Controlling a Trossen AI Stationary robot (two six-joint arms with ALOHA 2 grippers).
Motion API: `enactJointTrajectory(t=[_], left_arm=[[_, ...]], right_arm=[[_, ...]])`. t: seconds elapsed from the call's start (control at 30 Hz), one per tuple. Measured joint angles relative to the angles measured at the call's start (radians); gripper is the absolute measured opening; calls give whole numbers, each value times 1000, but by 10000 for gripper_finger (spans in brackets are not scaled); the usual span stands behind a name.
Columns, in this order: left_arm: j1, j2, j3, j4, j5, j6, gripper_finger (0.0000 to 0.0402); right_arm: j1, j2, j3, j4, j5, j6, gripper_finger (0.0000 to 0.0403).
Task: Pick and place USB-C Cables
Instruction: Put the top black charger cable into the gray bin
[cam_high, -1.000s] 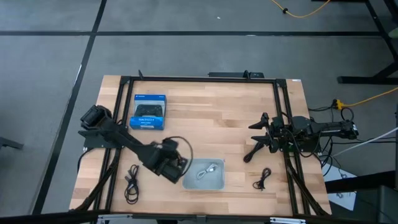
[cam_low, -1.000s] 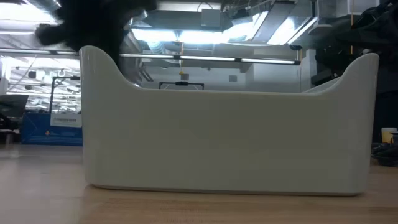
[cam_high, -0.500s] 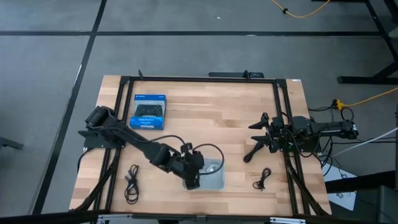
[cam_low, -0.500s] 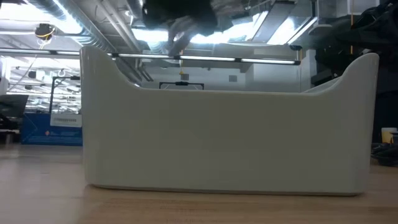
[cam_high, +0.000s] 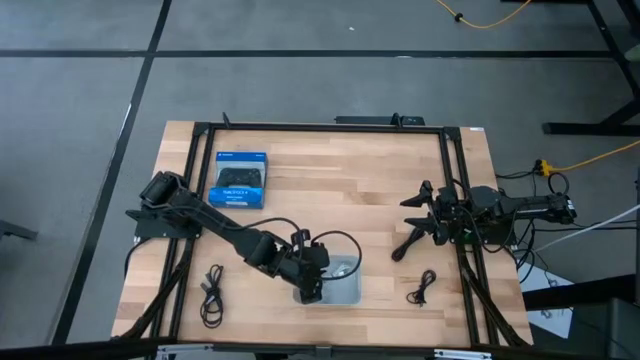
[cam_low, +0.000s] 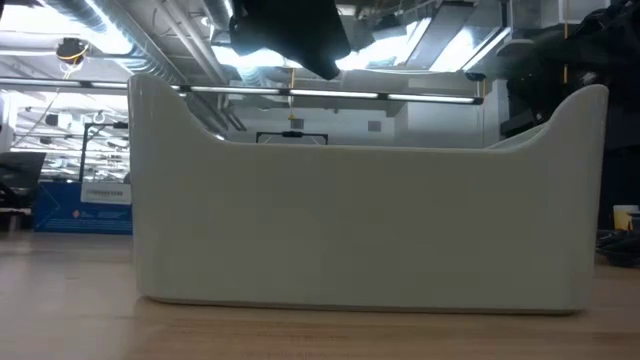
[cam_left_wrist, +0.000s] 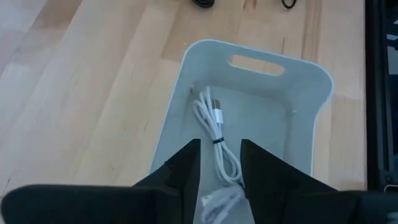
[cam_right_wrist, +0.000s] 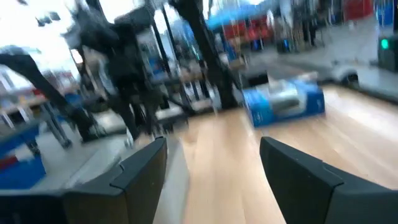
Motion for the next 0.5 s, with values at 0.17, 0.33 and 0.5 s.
enactJointTrajectory(t=[0.17,0.33,0.5], left_arm=[[2,-2,0,-1,-15,3,106],[3,-4,7,-2,-63,5,106],[4,-4,7,-35,-83,6,106]], right_arm=[[0,0,1,371,-127,-71,261],[0,15,166,346,-310,-107,261],[0,189,461,-290,-218,-14,261]])
